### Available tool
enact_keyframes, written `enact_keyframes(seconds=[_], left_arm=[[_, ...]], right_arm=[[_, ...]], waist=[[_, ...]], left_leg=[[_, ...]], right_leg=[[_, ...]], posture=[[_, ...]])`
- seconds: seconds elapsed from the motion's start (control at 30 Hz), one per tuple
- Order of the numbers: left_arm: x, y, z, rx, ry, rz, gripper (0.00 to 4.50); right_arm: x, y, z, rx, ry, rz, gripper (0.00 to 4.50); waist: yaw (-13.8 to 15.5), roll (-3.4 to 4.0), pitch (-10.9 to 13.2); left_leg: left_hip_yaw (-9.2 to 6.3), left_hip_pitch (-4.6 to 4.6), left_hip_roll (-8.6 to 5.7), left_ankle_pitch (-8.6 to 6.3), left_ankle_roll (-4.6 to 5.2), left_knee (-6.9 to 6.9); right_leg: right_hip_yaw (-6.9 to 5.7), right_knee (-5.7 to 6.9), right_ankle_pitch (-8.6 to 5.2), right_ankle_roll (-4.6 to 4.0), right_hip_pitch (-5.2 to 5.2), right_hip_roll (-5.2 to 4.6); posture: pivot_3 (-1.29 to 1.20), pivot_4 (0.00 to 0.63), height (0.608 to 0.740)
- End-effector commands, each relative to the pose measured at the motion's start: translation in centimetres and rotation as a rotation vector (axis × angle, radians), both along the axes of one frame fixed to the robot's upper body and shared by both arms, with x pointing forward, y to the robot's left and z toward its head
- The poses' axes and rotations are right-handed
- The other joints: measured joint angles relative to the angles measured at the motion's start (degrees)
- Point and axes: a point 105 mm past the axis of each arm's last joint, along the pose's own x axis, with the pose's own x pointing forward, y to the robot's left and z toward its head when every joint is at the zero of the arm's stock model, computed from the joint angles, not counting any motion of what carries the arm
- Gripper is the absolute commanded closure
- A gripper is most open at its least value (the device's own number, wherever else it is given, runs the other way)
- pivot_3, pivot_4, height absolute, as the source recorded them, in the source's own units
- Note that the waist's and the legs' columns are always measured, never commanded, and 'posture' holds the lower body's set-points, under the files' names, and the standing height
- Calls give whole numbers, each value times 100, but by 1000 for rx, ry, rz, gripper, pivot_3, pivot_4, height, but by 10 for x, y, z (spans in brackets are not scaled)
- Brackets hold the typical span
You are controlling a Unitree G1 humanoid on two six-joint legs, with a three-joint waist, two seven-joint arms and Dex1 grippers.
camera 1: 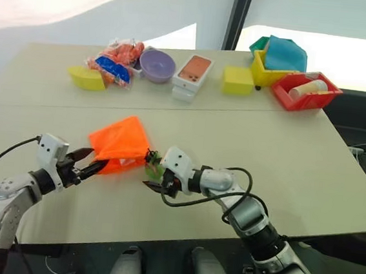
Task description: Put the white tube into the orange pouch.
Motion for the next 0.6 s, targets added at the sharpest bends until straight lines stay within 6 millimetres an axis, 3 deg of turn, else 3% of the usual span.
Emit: enact_keyframes(seconds=[0.03, 0.17, 0.37, 0.47, 0.6], left_arm=[[-6, -8, 28, 3, -65, -64, 942], [-13, -17, 33, 6, -46, -127, 942], [-14, -33, 59, -73, -64, -218, 942], [-8, -39, 59, -40, -74, -233, 942], [-1, -53, 43, 62, -66, -300, 942]], right_arm=[[6, -4, 4, -33, -70, -24, 2323], [7, -20, 4, -45, -84, -59, 4422], [0, -65, 23, 29, -87, -115, 4472], [-8, -83, 35, 96, -69, -126, 4472], [-14, -95, 42, 140, -41, -143, 4472]], waist=[[6, 0, 0], [8, -1, 0], [51, -4, 2], [37, -4, 2], [1, -3, 2]], left_leg=[[0, 0, 0, 0, 0, 0], [1, 0, -2, 0, 0, 0], [2, -1, -4, 0, 0, 1], [2, 1, -5, 0, 0, 6], [2, 4, -2, 0, 0, 3]], right_leg=[[0, 0, 0, 0, 0, -1], [0, -1, 0, 0, 1, -3], [1, -2, -3, 3, 2, -5], [1, -1, -15, 23, 5, -4], [1, -1, -15, 23, 7, 2]], posture=[[0, 150, 740], [0, 150, 740], [0, 150, 740], [0, 150, 740], [0, 150, 740]])
